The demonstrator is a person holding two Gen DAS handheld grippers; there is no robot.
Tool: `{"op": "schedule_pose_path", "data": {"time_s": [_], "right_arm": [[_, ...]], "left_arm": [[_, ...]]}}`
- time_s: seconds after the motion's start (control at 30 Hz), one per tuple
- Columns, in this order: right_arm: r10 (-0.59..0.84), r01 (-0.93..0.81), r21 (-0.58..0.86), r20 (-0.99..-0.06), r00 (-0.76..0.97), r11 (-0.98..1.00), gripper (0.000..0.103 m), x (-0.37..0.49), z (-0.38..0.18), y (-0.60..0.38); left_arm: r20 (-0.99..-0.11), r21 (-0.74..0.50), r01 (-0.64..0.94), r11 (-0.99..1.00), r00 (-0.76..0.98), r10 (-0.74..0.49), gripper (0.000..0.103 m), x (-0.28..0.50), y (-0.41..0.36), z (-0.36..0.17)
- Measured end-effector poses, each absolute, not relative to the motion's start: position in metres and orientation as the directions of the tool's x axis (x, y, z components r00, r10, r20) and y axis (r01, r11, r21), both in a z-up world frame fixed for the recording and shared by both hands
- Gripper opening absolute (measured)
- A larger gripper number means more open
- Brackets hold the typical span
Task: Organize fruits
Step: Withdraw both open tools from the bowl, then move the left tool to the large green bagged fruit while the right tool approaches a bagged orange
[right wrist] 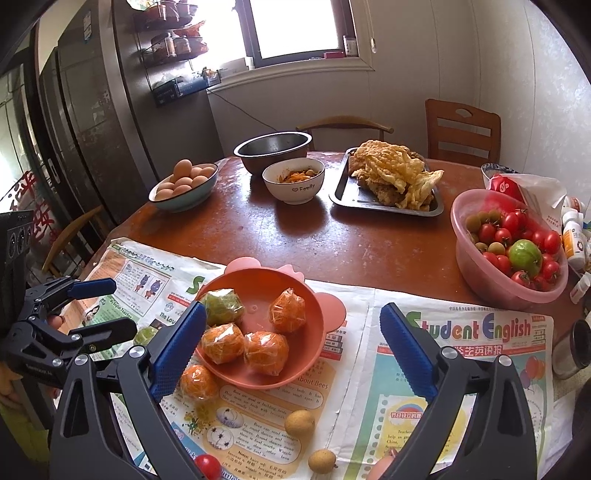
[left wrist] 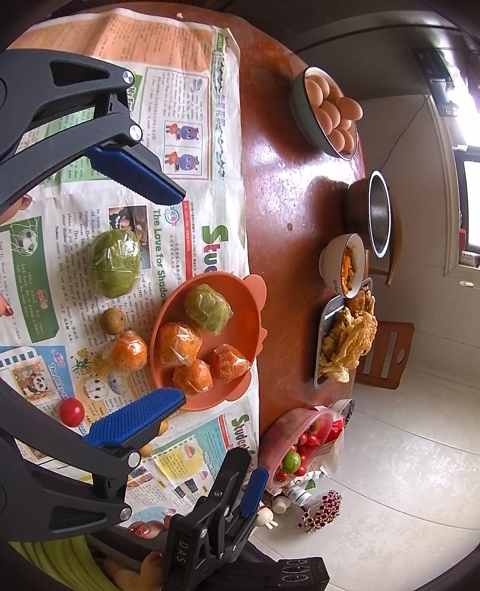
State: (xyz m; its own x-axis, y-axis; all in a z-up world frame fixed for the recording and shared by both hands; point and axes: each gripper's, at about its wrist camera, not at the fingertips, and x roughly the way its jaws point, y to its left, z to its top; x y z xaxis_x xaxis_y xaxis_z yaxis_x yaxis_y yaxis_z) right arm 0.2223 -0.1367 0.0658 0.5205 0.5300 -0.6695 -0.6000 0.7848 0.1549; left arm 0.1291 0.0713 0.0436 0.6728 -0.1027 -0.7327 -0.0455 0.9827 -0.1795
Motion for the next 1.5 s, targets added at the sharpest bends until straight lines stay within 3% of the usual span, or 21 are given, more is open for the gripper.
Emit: {"op": "schedule_pose_path", "data": {"time_s": [0.57, 1.5], "right_arm": [[0.523, -0.609, 0.127, -0.664, 0.534, 0.783, 0.096, 0.191, 0.070, -0.135], [0.513, -0.659, 0.119, -0.733, 0.447, 0.743, 0.096, 0.138, 0.023, -0.104]], "left_arm": [[-0.727, -0.199, -0.077, 0.977, 0.680, -0.094, 0.093, 0.104, 0.087, 0.041], [-0.768, -0.200, -0.110, 0.974, 0.634, -0.086, 0.093, 0.077, 0.098, 0.007]]}}
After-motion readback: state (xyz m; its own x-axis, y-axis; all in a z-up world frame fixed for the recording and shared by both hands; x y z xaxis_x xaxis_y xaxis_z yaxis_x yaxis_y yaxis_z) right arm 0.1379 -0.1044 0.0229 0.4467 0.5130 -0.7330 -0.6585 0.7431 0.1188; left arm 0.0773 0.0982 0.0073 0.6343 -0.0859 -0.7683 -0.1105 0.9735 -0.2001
